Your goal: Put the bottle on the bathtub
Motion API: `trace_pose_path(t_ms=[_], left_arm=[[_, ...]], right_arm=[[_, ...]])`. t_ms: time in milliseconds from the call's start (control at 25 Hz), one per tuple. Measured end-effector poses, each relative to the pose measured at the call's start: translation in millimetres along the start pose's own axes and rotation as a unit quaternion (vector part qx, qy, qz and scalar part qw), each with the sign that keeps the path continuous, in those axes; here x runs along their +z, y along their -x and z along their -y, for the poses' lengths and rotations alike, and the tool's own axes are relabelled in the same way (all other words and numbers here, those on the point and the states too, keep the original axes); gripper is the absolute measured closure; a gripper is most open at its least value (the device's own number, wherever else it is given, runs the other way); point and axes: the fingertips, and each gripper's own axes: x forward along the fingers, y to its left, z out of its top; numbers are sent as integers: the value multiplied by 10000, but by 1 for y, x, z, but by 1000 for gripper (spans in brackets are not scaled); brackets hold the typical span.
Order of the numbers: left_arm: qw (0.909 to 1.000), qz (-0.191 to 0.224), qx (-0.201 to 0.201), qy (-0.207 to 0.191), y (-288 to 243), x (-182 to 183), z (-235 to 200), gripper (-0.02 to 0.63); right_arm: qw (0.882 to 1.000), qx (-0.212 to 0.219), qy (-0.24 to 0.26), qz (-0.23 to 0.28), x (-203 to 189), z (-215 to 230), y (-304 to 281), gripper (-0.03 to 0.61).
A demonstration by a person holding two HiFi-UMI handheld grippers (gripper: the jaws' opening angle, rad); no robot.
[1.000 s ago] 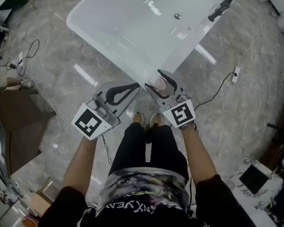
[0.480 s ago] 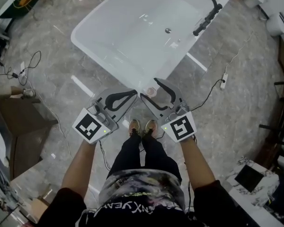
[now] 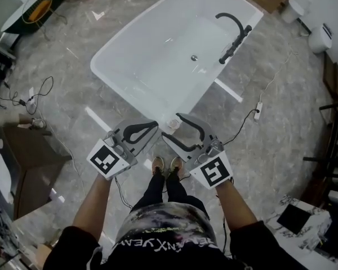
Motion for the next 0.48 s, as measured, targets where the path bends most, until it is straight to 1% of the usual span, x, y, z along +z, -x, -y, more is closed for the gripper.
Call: trace_pose_path(t_ms=[40,160,360,480], left_arm=[[10000,2,9,6,2,5,2,592],[10000,-35,36,24,5,19,8,591],[10000,8,48,-6,8,36,13,592],[10000,53,42,-3,11,41,14,592]], right_arm=[[10000,4,-21,20,5,-2,2,346],[9999,-49,-42,125,20,-2,10,392],[9998,-79,87,129,37,-4,17,426],[9998,-137,89,116,43,-4,20,471]])
